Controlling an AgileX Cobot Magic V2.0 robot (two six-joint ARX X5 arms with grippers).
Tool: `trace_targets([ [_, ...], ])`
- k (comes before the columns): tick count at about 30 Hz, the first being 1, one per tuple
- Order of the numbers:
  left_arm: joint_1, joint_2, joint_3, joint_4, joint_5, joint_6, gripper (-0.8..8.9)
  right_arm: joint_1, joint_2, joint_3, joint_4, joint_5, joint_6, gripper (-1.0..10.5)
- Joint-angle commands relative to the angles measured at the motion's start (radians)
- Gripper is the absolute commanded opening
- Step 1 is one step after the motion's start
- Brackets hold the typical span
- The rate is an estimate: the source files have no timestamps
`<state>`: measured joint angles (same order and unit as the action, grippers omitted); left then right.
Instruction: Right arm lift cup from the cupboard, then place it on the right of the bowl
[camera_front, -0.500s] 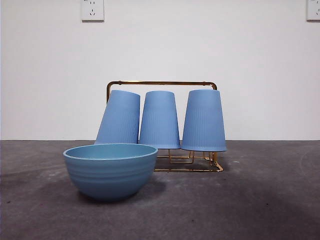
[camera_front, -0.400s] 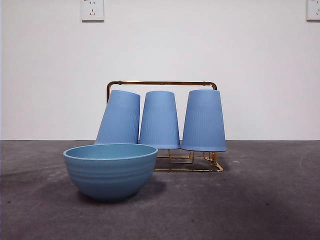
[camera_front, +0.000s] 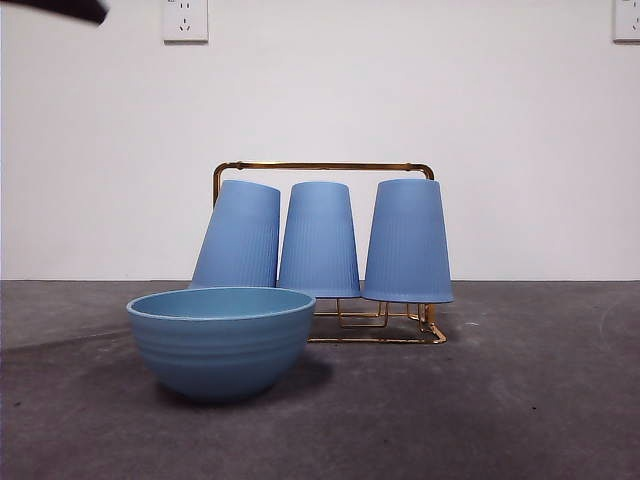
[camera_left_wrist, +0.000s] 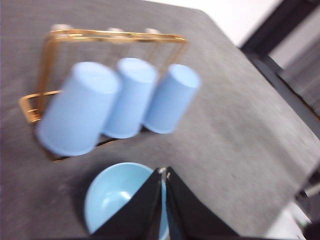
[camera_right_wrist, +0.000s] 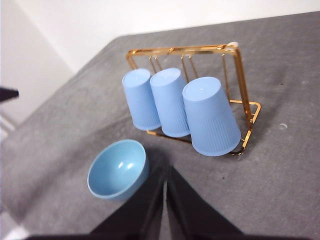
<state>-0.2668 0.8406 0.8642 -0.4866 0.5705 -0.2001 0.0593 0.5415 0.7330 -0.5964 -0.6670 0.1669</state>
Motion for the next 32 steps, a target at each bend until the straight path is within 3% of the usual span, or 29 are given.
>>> trace_targets([
  [1, -0.027, 0.010, 0.029, 0.006, 0.026, 0.043, 0.12, 0.018, 0.020, 0.025, -0.010, -0.015, -0.108, 0.1],
  [10, -0.039, 0.010, 0.029, -0.023, 0.025, 0.058, 0.77, 0.049, 0.019, 0.026, -0.012, -0.014, -0.092, 0.5],
  [15, -0.039, 0.010, 0.029, -0.022, 0.025, 0.058, 4.06, 0.050, 0.019, 0.026, -0.011, -0.013, -0.064, 3.9],
  [17, -0.039, 0.010, 0.029, -0.022, 0.025, 0.058, 4.79, 0.050, 0.019, 0.026, -0.011, -0.014, -0.061, 5.0],
  [26, -0.044, 0.010, 0.029, -0.041, 0.029, 0.054, 5.01, 0.075, 0.060, 0.028, -0.011, -0.016, -0.005, 5.5],
  [32, -0.044, 0.009, 0.029, -0.089, 0.029, 0.069, 5.01, 0.143, 0.204, 0.072, -0.016, -0.006, 0.043, 5.5],
])
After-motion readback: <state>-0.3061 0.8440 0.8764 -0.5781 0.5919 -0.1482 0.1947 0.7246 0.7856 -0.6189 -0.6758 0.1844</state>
